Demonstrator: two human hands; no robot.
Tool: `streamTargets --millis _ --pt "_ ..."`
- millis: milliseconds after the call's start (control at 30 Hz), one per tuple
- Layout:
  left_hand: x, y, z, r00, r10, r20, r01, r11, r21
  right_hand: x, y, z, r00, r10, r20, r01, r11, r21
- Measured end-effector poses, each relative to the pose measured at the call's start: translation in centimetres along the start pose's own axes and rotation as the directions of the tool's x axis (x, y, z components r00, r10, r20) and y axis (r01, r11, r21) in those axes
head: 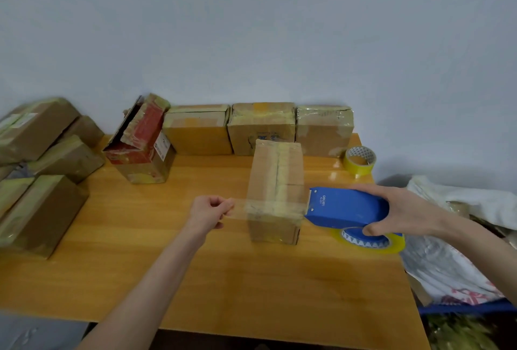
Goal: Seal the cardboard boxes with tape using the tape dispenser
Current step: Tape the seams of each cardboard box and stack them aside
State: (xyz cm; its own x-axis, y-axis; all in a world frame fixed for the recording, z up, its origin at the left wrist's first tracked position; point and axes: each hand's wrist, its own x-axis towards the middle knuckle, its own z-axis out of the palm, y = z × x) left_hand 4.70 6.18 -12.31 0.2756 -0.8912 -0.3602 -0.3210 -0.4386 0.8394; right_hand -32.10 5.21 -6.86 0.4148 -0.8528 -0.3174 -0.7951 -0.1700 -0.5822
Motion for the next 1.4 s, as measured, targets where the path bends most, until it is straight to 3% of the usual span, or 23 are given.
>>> streamTargets --millis 667,733,800,867,933,967,1033,1100,1133,1233,1267,1400 --pt "1.5 -2.4 1.8 0.997 -0.077 0.007 0.076 0.997 0.018 2.4 0.4 2.6 0.986 0.137 0.093 -0.129 0.988 -0.087" --pt "1.9 -2.9 1.7 0.995 -0.095 0.019 0.090 0.980 0.176 2.4 0.4 2.6 0.984 0.148 0.100 -0.138 0.986 -0.094" --pt "1.9 -4.1 1.2 0.986 -0.153 0.068 0.110 0.898 0.427 2.3 0.6 2.4 0.984 0.154 0.093 -0.143 0.983 -0.116" --pt "1.7 -5.2 0.5 0.991 -0.129 0.030 0.098 0.868 0.487 2.1 0.6 2.3 0.984 0.154 0.088 -0.139 0.978 -0.155" --pt "1.4 -5.1 0.1 0.989 0.123 -0.084 -0.059 0.844 0.533 2.1 0.5 2.3 0.988 0.138 0.075 -0.123 0.977 -0.176" --pt "1.1 -4.8 0.3 0.946 0.307 -0.108 -0.195 0.800 0.567 2.1 0.5 2.3 0.989 0.126 0.073 -0.111 0.977 -0.182" --pt "-0.5 -2.9 1.6 0.752 0.657 -0.043 -0.509 0.622 0.595 2.2 0.2 2.4 0.993 0.099 0.069 -0.084 0.976 -0.200" --pt "-2.5 -0.8 3.8 0.601 0.790 0.126 -0.689 0.432 0.582 2.2 -0.1 2.2 0.996 0.076 0.056 -0.061 0.970 -0.235" --pt "-3.4 0.0 5.1 0.587 0.771 0.246 -0.731 0.374 0.571 2.1 -0.4 2.0 0.996 0.069 0.049 -0.054 0.965 -0.257" --pt "-4.3 0.9 8.0 0.695 0.476 0.539 -0.696 0.260 0.669 1.9 -0.6 1.8 0.999 0.031 0.023 -0.022 0.945 -0.327" --pt "-4.1 0.5 8.4 0.710 0.420 0.565 -0.683 0.218 0.697 1.9 -0.4 1.8 1.000 0.016 0.017 -0.009 0.944 -0.329" --pt "-3.0 -1.1 8.3 0.710 0.438 0.551 -0.661 0.144 0.737 1.8 0.5 1.8 1.000 -0.014 0.016 0.018 0.968 -0.251"
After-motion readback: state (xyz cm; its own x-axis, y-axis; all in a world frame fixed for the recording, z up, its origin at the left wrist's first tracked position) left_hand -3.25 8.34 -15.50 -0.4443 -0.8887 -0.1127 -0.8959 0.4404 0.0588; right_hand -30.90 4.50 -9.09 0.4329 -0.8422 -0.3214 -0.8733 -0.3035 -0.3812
